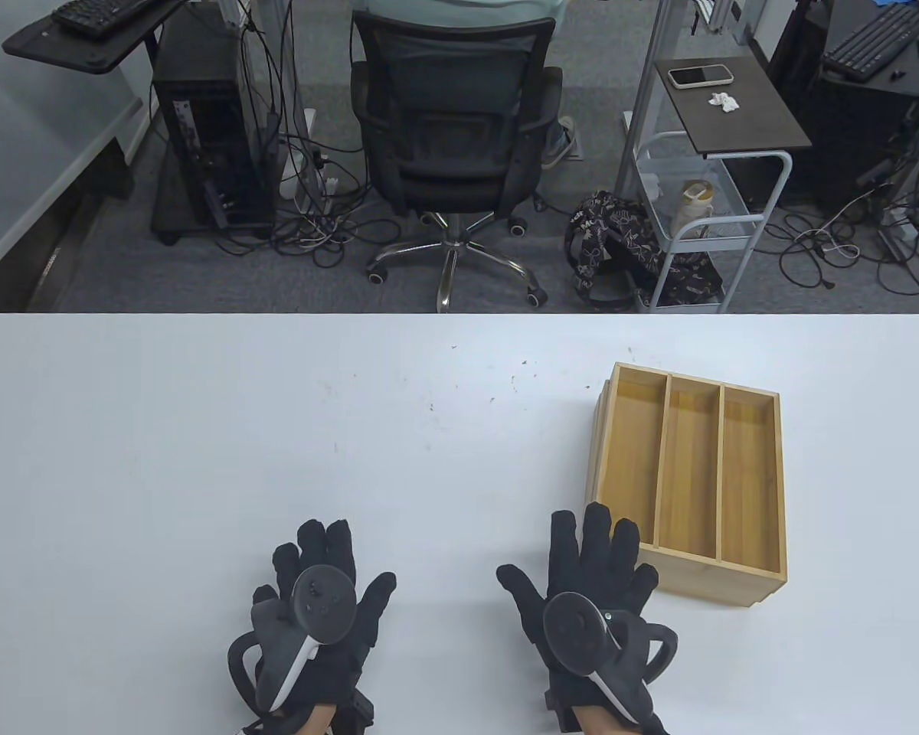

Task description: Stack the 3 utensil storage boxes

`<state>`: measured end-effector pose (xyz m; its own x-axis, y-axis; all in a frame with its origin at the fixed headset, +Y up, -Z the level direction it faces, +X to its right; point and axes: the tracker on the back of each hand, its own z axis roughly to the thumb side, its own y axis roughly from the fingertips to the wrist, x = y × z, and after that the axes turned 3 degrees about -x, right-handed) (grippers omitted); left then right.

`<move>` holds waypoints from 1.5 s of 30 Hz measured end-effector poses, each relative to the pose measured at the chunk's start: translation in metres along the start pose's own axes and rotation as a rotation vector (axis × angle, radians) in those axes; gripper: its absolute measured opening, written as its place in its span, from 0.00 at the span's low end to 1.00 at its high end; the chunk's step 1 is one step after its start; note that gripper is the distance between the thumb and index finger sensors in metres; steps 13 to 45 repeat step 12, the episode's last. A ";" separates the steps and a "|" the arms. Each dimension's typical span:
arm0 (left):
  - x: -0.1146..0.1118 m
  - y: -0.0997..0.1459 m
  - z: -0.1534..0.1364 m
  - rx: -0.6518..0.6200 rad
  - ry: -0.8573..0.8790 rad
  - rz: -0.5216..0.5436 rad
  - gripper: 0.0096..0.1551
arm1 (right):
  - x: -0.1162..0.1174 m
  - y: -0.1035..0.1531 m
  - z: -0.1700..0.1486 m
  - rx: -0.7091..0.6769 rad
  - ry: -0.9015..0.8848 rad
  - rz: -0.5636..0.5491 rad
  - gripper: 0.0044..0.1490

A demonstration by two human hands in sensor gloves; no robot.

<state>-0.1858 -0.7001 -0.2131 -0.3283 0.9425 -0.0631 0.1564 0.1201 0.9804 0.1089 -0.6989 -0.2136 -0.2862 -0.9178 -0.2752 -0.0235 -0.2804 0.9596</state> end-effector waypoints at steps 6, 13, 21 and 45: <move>0.001 -0.001 -0.003 0.016 -0.001 -0.011 0.51 | -0.001 -0.001 -0.002 0.006 0.004 -0.009 0.55; 0.002 -0.002 -0.007 0.025 0.006 -0.012 0.51 | 0.000 0.000 -0.002 0.006 0.004 -0.009 0.55; 0.002 -0.002 -0.007 0.025 0.006 -0.012 0.51 | 0.000 0.000 -0.002 0.006 0.004 -0.009 0.55; 0.002 -0.002 -0.007 0.025 0.006 -0.012 0.51 | 0.000 0.000 -0.002 0.006 0.004 -0.009 0.55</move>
